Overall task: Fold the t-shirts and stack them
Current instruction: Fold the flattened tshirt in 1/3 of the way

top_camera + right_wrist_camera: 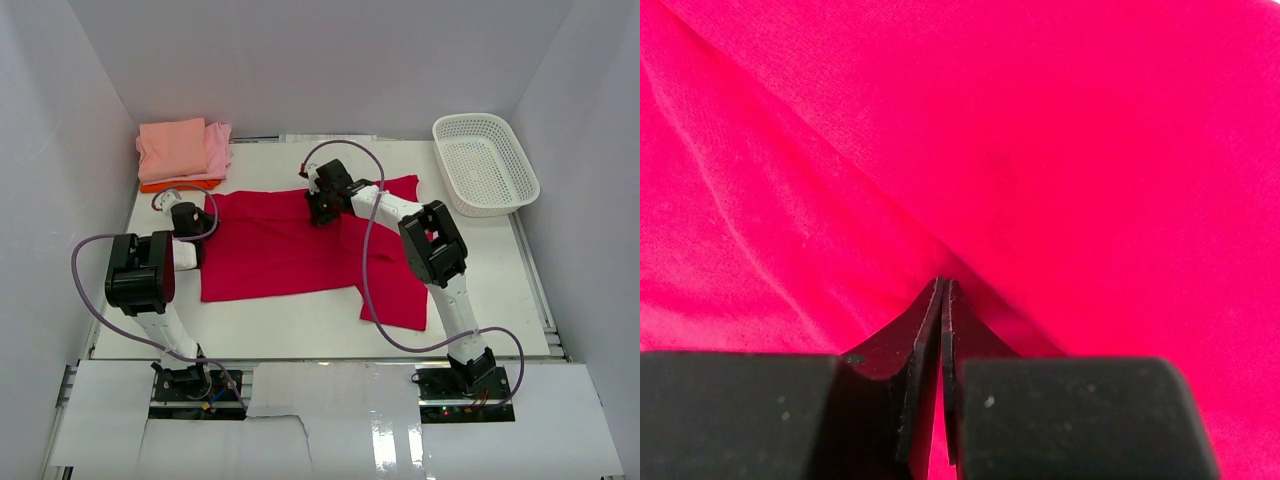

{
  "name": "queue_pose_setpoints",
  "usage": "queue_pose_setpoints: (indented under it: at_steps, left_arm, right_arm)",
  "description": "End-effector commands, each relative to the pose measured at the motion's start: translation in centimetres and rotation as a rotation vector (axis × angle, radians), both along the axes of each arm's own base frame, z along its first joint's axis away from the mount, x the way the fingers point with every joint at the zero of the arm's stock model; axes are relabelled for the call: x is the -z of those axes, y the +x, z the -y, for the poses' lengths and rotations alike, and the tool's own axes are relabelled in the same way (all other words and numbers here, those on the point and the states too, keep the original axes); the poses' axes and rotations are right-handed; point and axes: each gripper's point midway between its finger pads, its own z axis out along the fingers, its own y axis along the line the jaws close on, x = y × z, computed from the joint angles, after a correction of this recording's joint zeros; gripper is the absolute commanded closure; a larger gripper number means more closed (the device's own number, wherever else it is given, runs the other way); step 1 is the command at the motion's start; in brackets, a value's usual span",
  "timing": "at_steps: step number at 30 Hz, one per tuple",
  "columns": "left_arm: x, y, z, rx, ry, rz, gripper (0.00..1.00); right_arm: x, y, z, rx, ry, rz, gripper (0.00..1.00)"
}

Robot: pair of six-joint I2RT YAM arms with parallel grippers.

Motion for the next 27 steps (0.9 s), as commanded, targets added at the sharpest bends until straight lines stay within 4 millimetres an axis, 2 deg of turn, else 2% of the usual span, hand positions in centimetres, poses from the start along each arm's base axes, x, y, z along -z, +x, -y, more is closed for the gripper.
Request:
queue_pose_setpoints:
  at_steps: [1, 8, 15, 16, 19, 22, 24, 26, 27]
  left_arm:
    - [0.2, -0.6, -1.6, -0.085, -0.013, -0.034, 0.8]
    - [-0.6, -0.2, -3.7, -0.166, 0.059, -0.051, 0.77]
    - [-1.4, 2.0, -3.7, -0.146, 0.069, -0.024, 0.59]
    - [-1.8, 2.1, -4.1, -0.166, 0.072, -0.017, 0.54]
    - [-3.9, 2.5, -4.8, -0.199, 0.075, 0.029, 0.44]
    - [-6.1, 2.9, -5.1, -0.214, 0.089, 0.067, 0.39]
    - [-8.3, 3.2, -5.5, -0.215, 0.119, 0.101, 0.38]
    - [-8.4, 2.9, -6.1, -0.231, 0.143, 0.058, 0.37]
    - [-9.6, 3.4, -6.5, -0.244, 0.148, 0.066, 0.37]
  right_arm:
    - [-2.3, -0.3, 1.4, 0.015, -0.035, -0.007, 0.92]
    - [-5.0, 0.6, 2.2, 0.026, -0.004, 0.011, 0.92]
    - [-5.6, 0.7, 2.6, 0.033, -0.005, 0.015, 0.92]
    - [-5.7, 0.8, 2.7, 0.035, -0.007, 0.018, 0.92]
    - [-6.3, 1.4, 3.3, 0.049, -0.008, 0.028, 0.92]
    - [-7.7, 2.5, 3.9, 0.067, 0.003, 0.048, 0.92]
    - [-9.1, 3.6, 4.8, 0.086, 0.039, 0.047, 0.91]
    - [-10.0, 4.6, 6.1, 0.116, 0.062, 0.044, 0.91]
    - [-10.6, 5.0, 6.3, 0.119, 0.085, 0.044, 0.91]
